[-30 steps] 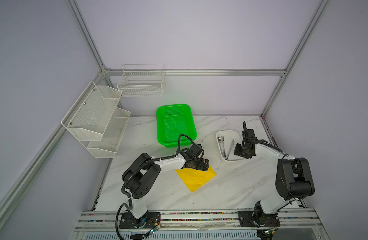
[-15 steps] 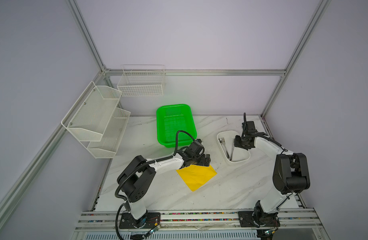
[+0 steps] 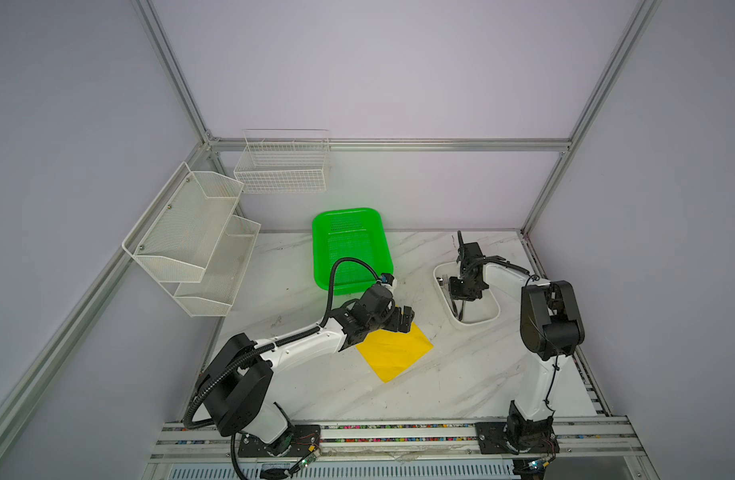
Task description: Place the utensils on the paper napkin and roll it up
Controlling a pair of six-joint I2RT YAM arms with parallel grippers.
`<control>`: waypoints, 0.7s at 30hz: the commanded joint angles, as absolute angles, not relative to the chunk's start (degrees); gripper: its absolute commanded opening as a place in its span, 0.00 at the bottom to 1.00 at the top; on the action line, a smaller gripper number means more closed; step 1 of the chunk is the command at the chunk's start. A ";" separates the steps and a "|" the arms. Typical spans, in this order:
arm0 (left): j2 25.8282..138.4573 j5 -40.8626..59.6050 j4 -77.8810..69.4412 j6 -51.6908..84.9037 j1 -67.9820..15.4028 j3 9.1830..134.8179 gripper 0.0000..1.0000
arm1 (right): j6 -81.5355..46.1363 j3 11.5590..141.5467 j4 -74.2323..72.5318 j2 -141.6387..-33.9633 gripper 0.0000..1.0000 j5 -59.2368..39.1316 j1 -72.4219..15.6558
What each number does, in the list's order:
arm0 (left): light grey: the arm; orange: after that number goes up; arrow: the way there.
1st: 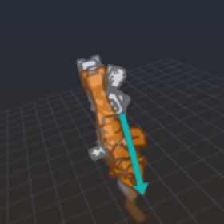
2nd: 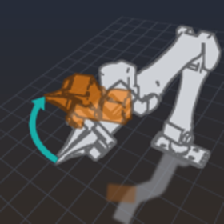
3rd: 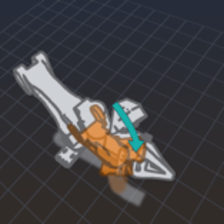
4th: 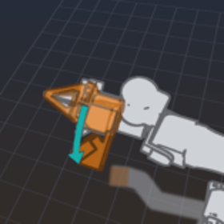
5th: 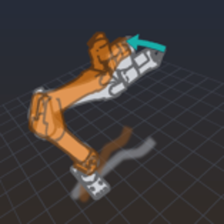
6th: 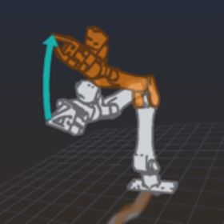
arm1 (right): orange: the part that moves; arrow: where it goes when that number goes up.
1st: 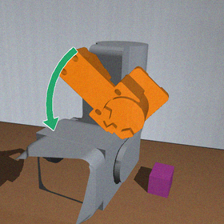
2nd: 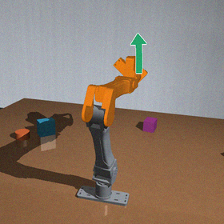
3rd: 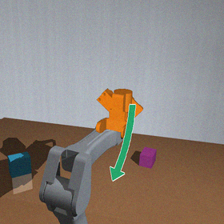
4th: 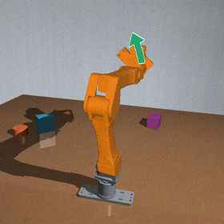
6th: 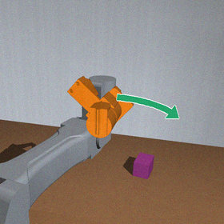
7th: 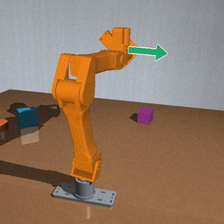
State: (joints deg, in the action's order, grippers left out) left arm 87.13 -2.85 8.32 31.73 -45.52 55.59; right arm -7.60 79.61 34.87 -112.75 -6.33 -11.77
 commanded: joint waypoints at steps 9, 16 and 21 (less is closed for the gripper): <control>86.46 -1.42 9.54 30.79 -44.48 53.29 1.00 | -6.51 84.13 41.24 -117.08 0.31 -1.04 -14.50; 89.64 9.10 13.97 29.11 -44.29 53.59 0.94 | -5.25 83.52 41.21 -119.01 0.27 -0.26 -14.55; 90.74 10.38 14.32 30.65 -44.38 52.23 0.92 | -5.26 82.83 40.02 -120.53 0.23 -0.20 -14.55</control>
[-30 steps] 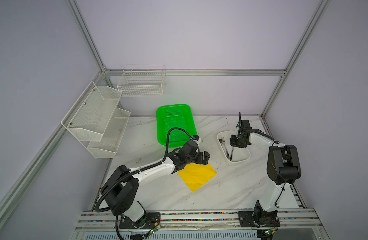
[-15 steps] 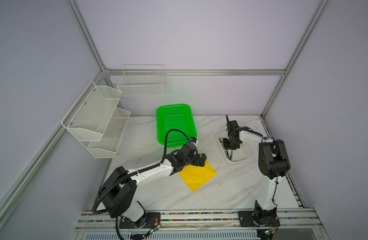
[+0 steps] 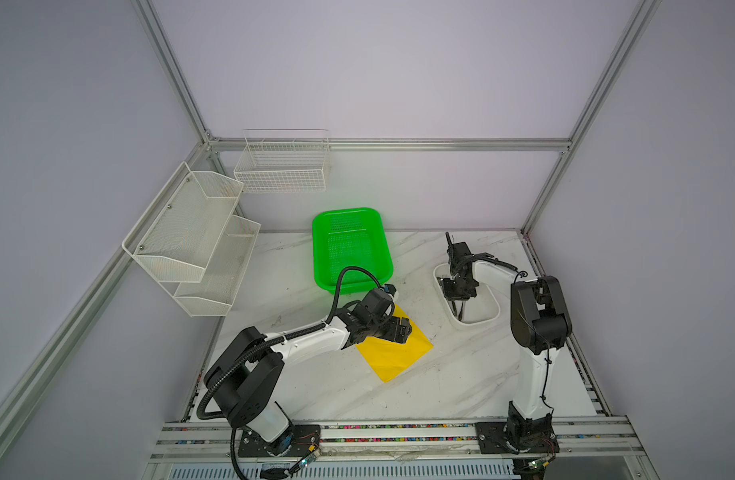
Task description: Place the utensils on the paper napkin and roll it up
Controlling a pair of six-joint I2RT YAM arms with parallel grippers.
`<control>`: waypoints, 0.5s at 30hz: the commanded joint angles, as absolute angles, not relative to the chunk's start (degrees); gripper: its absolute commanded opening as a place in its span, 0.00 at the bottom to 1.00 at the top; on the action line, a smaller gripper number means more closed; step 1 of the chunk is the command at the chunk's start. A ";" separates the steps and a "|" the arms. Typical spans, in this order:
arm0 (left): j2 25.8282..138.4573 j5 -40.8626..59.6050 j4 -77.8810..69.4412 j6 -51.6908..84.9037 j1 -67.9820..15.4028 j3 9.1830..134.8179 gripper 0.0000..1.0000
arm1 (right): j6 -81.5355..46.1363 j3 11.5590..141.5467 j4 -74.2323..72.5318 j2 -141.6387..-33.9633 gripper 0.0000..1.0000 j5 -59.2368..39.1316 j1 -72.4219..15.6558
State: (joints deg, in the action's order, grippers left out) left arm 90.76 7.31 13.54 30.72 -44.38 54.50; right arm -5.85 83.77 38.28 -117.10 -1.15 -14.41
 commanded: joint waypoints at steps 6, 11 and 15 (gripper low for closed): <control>93.48 10.44 14.59 34.24 -44.46 51.79 0.89 | -4.65 83.01 39.64 -122.62 0.18 0.70 -14.55; 96.73 12.13 14.45 37.53 -45.13 52.45 0.84 | -3.92 82.39 39.18 -122.35 0.14 1.68 -14.54; 97.50 10.76 14.36 42.42 -46.10 52.05 0.84 | -3.63 81.47 38.40 -121.82 0.12 1.82 -14.58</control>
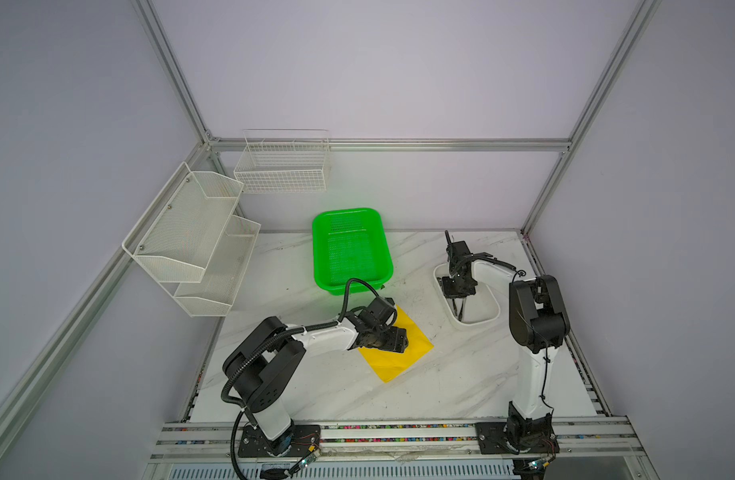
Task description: Place the utensils on the paper napkin and roll it up
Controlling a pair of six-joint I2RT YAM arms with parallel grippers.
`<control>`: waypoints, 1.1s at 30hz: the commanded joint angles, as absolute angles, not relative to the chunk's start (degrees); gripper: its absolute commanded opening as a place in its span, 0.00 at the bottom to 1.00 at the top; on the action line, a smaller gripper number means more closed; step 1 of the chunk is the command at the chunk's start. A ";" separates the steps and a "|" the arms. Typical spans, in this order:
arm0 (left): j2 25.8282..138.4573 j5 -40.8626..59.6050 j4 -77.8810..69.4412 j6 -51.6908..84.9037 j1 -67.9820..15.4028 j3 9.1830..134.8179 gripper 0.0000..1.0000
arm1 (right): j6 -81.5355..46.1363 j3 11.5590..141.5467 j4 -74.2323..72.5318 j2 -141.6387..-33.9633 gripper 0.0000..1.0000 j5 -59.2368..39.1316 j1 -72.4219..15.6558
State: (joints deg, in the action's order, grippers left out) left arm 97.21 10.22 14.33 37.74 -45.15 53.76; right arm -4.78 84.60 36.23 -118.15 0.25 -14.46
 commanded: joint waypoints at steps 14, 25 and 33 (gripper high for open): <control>93.95 5.18 6.15 62.53 -48.33 46.68 0.84 | -4.22 79.10 36.23 -121.32 0.09 1.08 -14.16; 82.52 -5.16 10.08 53.25 -48.56 46.41 0.86 | -4.40 80.01 36.82 -123.13 0.09 -0.13 -14.21; 74.78 -15.22 16.31 46.60 -48.19 45.88 0.90 | -4.35 80.95 37.61 -123.75 0.04 0.46 -14.21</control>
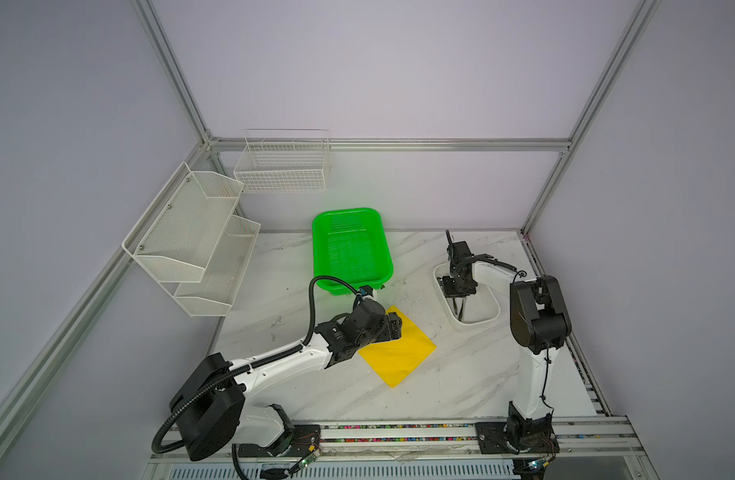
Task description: Place the utensils on the paper napkin and roll it up
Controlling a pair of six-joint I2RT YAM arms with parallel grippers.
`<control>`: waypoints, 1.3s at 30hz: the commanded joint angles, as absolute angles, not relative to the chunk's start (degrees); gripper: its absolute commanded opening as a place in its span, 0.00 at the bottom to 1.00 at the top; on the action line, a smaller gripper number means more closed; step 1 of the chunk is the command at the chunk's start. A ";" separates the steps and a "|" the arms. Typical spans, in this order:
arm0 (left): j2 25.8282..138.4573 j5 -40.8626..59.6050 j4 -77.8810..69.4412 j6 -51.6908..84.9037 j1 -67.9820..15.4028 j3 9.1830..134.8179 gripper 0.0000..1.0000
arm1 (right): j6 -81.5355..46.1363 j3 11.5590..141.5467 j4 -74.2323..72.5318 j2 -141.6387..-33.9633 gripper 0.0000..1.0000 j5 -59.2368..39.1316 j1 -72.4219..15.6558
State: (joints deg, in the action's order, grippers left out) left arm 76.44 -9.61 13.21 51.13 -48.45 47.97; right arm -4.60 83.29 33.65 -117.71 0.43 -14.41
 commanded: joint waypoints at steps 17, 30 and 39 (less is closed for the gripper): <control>72.99 -21.62 20.35 39.11 -46.80 48.87 0.99 | -4.35 82.50 36.72 -119.09 0.00 1.84 -14.22; 75.90 -17.64 19.75 39.11 -46.84 50.22 0.99 | -5.82 84.90 39.05 -118.40 0.00 2.94 -13.53; 74.94 -21.12 21.95 38.33 -46.70 50.52 1.00 | -5.74 85.43 40.46 -108.98 0.00 3.04 -13.51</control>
